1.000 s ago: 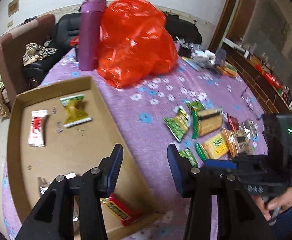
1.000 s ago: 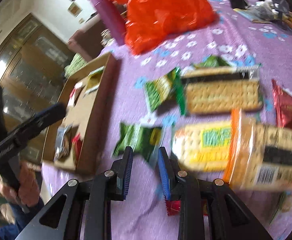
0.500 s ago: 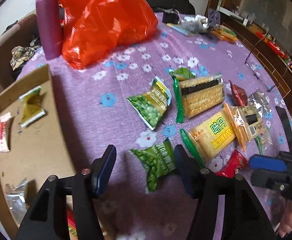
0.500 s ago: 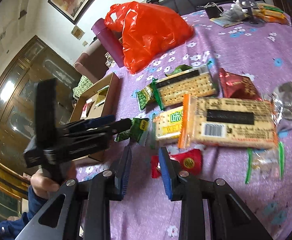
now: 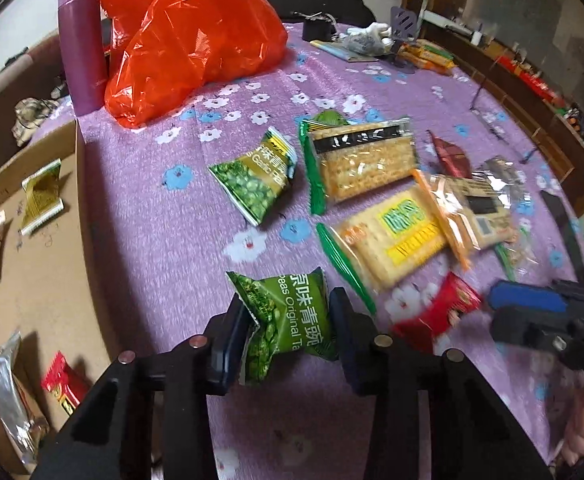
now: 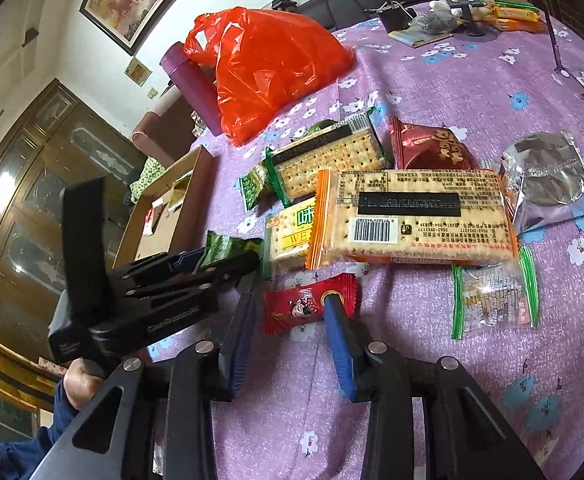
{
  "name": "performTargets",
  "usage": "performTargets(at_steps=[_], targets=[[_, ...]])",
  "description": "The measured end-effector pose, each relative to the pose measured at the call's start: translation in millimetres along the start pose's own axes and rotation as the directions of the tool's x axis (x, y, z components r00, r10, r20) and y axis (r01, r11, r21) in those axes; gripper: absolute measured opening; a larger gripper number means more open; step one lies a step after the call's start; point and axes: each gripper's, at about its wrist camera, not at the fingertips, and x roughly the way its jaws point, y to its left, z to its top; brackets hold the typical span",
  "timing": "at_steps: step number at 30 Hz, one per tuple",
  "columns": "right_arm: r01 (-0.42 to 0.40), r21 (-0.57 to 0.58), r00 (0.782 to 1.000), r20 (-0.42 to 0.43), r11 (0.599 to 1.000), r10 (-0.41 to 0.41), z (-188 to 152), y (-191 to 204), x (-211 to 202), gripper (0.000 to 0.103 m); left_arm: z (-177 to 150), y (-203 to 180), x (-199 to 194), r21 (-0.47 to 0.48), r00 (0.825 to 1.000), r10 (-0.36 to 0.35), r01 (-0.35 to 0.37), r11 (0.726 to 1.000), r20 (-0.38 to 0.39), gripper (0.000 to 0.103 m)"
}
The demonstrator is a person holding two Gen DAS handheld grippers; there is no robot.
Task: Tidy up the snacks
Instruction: 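Grasp the green pea bag with the left gripper, then grasp the red packet with the right gripper while the left holds the pea bag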
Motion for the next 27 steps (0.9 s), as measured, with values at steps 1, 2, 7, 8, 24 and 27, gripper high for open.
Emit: performTargets(at_steps=[1,2,7,8,24,27], targets=[[0.009,-0.005,1.0,0.001,1.0,-0.009,3,1,2,0.039,-3,2,-5,-0.008,1.0,-0.006,0.006,1.0,0.005,0.039],[0.013,-0.008,1.0,0.0,1.0,-0.013,5,2,5,0.039,-4,3,-7,-0.012,1.0,-0.01,0.01,1.0,0.011,0.039],[0.054,-0.036,0.998,-0.023,0.998,-0.055,20,0,26,0.039,-11,11,-29,-0.024,0.998,-0.024,0.026,0.999,0.051,0.039],[0.047,-0.032,0.998,-0.033,0.998,-0.048,21,-3,29,0.039,-13,13,-32,-0.028,0.998,-0.026,0.027,0.999,0.058,0.039],[0.001,-0.223,0.992,-0.122,0.975,-0.029,-24,34,5,0.046,-23,41,-54,-0.088,0.994,-0.038,0.047,0.995,0.101,0.039],[0.066,-0.304,0.993,-0.074,0.951,-0.093,-13,38,10,0.046,-25,39,-58,-0.083,0.994,-0.037,0.046,0.996,0.107,0.039]])
